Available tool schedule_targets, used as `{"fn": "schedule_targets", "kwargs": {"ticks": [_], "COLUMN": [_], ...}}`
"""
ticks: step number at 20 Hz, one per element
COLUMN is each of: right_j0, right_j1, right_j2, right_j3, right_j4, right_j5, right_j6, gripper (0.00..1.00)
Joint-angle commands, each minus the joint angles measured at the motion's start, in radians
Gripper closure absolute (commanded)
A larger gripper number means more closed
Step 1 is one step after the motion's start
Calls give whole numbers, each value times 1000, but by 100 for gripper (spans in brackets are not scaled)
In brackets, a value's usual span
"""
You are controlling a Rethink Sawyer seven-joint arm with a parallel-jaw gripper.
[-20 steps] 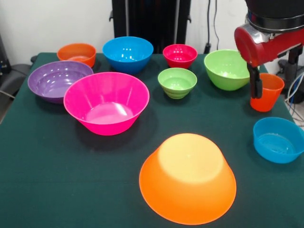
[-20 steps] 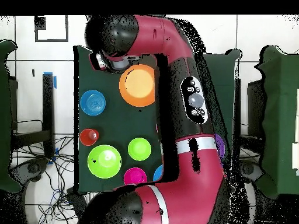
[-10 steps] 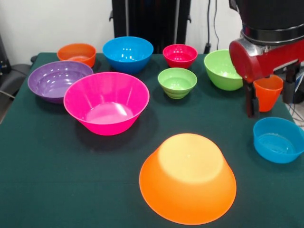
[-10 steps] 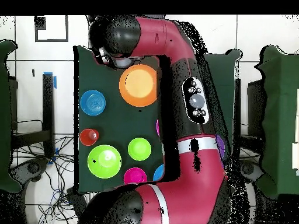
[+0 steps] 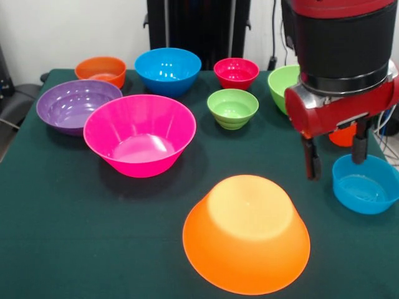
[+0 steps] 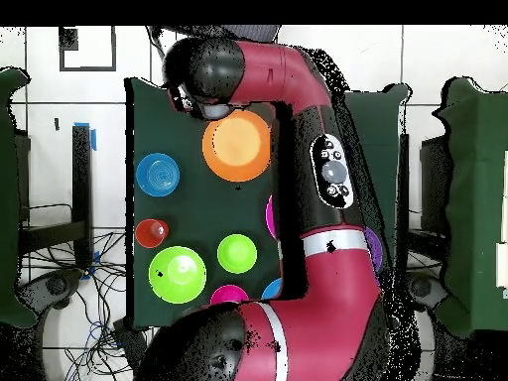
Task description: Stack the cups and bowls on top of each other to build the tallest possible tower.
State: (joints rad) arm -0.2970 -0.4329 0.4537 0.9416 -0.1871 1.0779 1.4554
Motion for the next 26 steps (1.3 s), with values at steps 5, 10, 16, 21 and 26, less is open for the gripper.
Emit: {"fn": "schedule_targets", "kwargs": {"ticks": [5,10,16,21,26], "right_j0": [16,14,8,-2,-3], "right_j1": [51,52,46,-1,-122], "right_j2": [-46,-43,-31,-26,-70], "right_j3": [61,65,73,145,310], "right_j4": [-57,-55,-52,-57,-73], "right_j5": [6,5,14,66,-16], "right_j6": [15,1,-28,-96,-34], "gripper": [0,0,0,0,0]}}
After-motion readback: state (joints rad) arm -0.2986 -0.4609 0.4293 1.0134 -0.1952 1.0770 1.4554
